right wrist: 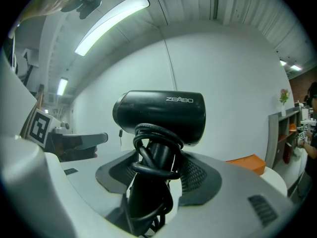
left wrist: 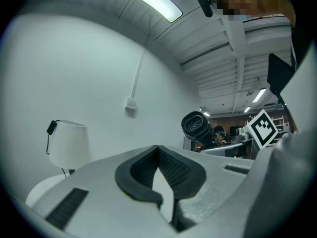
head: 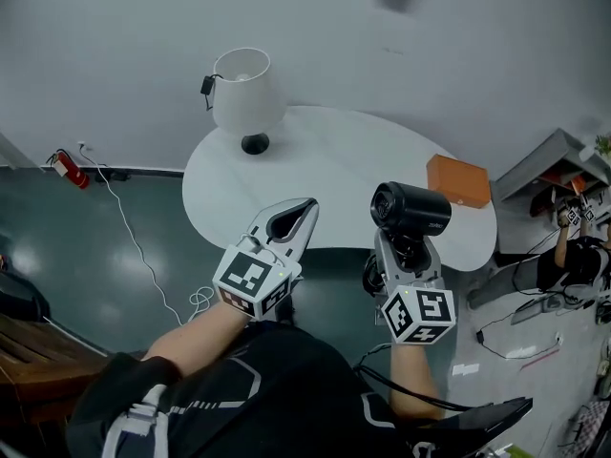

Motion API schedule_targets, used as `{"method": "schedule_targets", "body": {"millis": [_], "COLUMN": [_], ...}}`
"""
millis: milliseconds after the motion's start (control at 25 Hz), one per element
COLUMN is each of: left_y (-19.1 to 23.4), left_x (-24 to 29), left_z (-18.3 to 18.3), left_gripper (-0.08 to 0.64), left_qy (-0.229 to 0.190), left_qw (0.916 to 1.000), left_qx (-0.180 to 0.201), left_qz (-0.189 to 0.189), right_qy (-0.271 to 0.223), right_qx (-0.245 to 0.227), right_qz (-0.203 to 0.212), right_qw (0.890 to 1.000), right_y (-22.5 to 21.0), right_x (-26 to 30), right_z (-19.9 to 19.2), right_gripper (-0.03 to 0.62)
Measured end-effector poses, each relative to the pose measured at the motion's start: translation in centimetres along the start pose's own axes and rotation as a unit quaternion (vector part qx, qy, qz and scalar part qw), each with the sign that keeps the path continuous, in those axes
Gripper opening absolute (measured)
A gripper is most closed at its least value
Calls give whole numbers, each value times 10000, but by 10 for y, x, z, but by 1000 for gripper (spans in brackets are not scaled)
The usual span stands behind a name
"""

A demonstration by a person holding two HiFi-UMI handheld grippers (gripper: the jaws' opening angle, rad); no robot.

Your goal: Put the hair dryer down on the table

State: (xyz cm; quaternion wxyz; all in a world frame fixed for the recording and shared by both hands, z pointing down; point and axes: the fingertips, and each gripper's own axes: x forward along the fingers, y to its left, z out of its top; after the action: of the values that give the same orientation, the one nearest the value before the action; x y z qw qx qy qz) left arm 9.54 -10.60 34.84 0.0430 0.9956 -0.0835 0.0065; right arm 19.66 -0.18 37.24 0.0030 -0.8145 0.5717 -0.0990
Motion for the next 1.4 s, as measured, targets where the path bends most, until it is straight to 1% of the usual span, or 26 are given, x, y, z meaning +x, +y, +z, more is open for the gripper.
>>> {"method": "schedule_targets", "body": {"millis": [160, 360, 640, 880, 1000, 1080, 1400], "left_y": [21, 48, 83, 99, 99, 95, 86], "left_x": [18, 40, 63, 77, 88, 97, 136], "left_z": [-4, -6, -18, -19, -25, -34, -59], "left_gripper": [6, 6, 6, 6, 6, 6, 6], "left_qy": [87, 107, 164, 155, 207, 267, 507], "left_qw": [9999, 9999, 9997, 9996, 9995, 9993, 9956], "left_qx": [-24, -22, -170, -225, -134, -52, -220], "left_qz": [-55, -94, -22, 121, 217, 244, 751], "right_qy": [78, 135, 391, 536, 494, 530, 926], "right_qx": [6, -150, -69, -75, -98, -98, -99], "right_qz": [-67, -314, -541, -475, -515, -439, 159], "right_qw": [9999, 9993, 9977, 9974, 9974, 9976, 9955], "right_y": [-5, -15, -35, -49, -65, -76, -118], "right_x": [25, 53, 90, 117, 129, 138, 174], "right_z": [-1, 3, -4, -5, -3, -6, -25], "right_gripper": [262, 262, 262, 262, 262, 262, 262]}}
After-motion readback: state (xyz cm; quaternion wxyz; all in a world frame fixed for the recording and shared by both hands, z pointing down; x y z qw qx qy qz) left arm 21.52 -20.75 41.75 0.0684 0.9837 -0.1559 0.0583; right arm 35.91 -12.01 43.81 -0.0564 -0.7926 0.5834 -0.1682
